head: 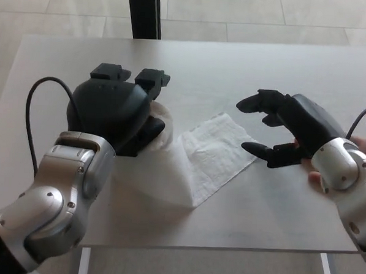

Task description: A toilet paper roll is kept in the middle of the desk infront of the robot. The robot places its left hand on the top of the toilet paper roll to hold it still and uses its right hand to tear off a piece of toilet paper from it and hands the paper to a person

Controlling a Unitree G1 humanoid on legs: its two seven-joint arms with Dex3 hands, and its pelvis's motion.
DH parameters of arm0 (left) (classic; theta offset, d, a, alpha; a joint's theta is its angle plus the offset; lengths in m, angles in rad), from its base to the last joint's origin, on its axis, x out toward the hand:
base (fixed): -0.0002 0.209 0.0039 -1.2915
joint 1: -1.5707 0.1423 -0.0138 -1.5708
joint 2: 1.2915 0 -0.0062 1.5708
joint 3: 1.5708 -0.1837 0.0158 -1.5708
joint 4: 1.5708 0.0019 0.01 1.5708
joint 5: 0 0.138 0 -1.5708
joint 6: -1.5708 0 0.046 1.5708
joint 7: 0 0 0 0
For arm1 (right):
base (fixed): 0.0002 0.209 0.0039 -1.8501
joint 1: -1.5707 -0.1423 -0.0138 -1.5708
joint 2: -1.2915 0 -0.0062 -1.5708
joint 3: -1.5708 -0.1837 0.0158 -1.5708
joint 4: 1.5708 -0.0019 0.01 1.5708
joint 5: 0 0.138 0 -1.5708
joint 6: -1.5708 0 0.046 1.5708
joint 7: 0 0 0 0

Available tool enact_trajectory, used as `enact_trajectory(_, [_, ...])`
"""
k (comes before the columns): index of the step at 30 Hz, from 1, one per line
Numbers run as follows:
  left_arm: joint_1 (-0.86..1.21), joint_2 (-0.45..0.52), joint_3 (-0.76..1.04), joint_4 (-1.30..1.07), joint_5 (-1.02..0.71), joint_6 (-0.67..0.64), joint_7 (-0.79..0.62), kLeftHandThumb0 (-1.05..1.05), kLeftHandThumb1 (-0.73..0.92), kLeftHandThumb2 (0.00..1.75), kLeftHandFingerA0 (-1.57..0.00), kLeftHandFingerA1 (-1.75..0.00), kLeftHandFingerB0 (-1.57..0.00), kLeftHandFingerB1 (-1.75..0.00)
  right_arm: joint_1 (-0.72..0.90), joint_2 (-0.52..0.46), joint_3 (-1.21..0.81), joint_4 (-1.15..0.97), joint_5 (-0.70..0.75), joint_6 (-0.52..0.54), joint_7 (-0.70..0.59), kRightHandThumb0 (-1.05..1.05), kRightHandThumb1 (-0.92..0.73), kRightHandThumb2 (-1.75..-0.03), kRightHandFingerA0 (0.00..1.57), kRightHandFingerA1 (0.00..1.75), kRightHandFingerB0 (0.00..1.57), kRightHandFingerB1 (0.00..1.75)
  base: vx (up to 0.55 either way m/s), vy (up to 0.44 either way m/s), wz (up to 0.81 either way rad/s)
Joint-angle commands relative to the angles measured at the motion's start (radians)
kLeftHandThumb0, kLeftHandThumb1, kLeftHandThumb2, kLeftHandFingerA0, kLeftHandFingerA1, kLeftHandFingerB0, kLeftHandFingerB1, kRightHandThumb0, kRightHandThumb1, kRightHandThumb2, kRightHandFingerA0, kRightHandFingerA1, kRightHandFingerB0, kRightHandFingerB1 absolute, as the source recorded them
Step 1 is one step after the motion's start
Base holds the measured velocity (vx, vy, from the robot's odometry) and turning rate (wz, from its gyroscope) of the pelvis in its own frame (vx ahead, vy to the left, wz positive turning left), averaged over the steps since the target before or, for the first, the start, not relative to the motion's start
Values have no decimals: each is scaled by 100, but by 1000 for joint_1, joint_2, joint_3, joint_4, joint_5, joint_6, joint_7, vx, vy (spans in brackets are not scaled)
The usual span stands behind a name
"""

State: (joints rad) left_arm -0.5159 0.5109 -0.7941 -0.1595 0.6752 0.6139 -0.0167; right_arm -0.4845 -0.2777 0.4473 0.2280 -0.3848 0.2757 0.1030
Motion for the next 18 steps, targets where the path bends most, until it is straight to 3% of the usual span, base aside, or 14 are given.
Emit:
enact_trajectory(1, [9,24,-137,89,313,134,-192,-36,54,108,-1,-52,0,-50,-70,-5,186,78,-260,151,48,-70,-47,-84,6,53,20,46,0,0,0])
enact_trajectory(2, [13,17,-135,96,312,133,-178,-67,60,89,-11,-51,-7,-43,-73,-2,209,78,-272,157,60,-72,-48,-85,3,49,19,46,0,0,0])
enact_trajectory(4, [19,10,-135,99,320,135,-171,-67,60,89,-12,-51,-9,-44,-78,4,231,85,-280,168,65,-73,-48,-86,1,45,16,47,0,0,0])
enact_trajectory(5, [19,7,-137,100,327,137,-180,-64,78,63,-18,-47,-14,-33,-88,16,251,96,-288,181,69,-77,-49,-87,1,38,17,49,0,0,0])
enact_trajectory(6, [18,5,-139,100,333,141,-192,-64,79,64,-17,-47,-14,-33,-95,28,266,103,-295,193,72,-71,-62,-59,0,38,22,37,0,0,0])
enact_trajectory(7, [18,5,-139,99,338,142,-198,-64,79,63,-18,-49,-14,-33,-99,33,272,103,-297,199,73,-71,-62,-59,0,33,21,37,0,0,0])
enact_trajectory(8, [20,5,-137,96,345,143,-204,-67,61,92,-13,-53,-10,-44,-105,40,279,103,-299,201,69,-80,-49,-86,0,28,15,48,0,0,0])
enact_trajectory(9, [24,4,-134,94,347,144,-208,-67,62,91,-13,-53,-10,-44,-110,47,284,111,-300,193,56,-82,-49,-85,0,25,16,48,0,0,0])
enact_trajectory(10, [29,2,-128,93,348,144,-210,-63,79,64,-16,-47,-15,-33,-115,55,286,118,-300,186,41,-87,-51,-85,0,18,14,47,0,0,0])
enact_trajectory(11, [36,2,-123,96,350,140,-207,-64,81,63,-16,-47,-16,-33,-127,63,293,118,-305,190,40,-93,-53,-84,0,9,13,44,0,0,0])
enact_trajectory(15, [69,-2,-110,103,385,134,-195,-66,82,64,-17,-46,-17,-33,-154,78,318,104,-327,199,49,-90,-55,-90,0,21,11,44,0,0,0])
enact_trajectory(16, [90,-11,-92,94,375,136,-187,-63,81,64,-15,-46,-17,-34,-161,86,321,104,-332,215,53,-71,-48,-88,0,34,10,46,0,0,0])
enact_trajectory(17, [101,-15,-85,93,369,140,-181,-60,82,64,-15,-47,-16,-34,-164,91,322,106,-335,224,53,-67,-47,-87,0,38,9,47,0,0,0])
enact_trajectory(18, [119,-31,-65,96,376,145,-180,-56,82,65,-14,-47,-17,-33,-164,96,321,109,-346,238,49,-60,-63,-60,0,37,15,39,0,0,0])
